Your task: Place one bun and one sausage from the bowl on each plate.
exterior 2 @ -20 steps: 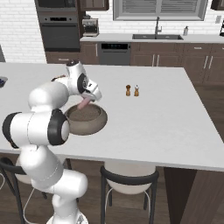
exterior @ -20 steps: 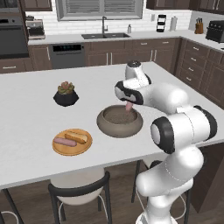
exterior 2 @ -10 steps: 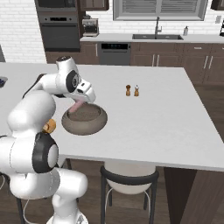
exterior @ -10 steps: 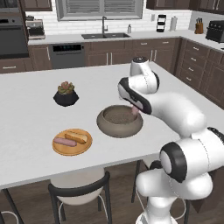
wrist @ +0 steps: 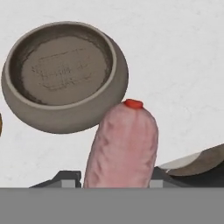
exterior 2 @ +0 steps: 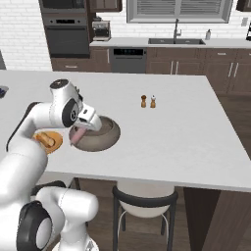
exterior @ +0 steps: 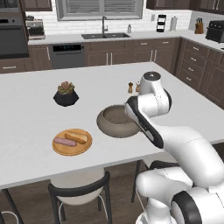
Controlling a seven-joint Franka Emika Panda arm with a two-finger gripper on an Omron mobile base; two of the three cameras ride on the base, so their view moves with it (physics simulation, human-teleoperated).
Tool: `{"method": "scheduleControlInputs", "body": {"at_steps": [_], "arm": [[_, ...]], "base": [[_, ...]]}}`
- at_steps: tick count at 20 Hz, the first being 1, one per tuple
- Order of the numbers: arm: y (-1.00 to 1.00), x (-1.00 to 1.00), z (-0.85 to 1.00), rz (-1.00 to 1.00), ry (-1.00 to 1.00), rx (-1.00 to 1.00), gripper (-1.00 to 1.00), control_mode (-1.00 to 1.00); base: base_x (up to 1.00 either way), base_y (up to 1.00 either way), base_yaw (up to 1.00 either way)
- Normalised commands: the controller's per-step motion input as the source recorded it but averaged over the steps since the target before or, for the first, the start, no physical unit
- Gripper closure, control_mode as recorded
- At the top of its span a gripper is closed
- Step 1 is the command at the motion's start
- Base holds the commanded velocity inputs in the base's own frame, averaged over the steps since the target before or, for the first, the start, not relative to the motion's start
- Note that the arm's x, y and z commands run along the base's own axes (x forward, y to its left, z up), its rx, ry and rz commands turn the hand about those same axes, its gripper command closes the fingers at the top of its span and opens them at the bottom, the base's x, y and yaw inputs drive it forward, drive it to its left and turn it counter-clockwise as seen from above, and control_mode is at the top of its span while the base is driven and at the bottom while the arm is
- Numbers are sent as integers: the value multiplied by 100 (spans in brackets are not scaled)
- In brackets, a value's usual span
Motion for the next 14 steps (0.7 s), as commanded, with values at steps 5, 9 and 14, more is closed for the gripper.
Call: {"method": "scheduleControlInputs", "body": {"at_steps": [5,9,14], "arm": [[0,0,0,0,0,0,100,-100],[33,-3,-12,0,-3,1,100,100],[0,0,0,0,0,0,100,100]], "base": [[0,0,0],[-2,23,0],[-9,100,0]]}}
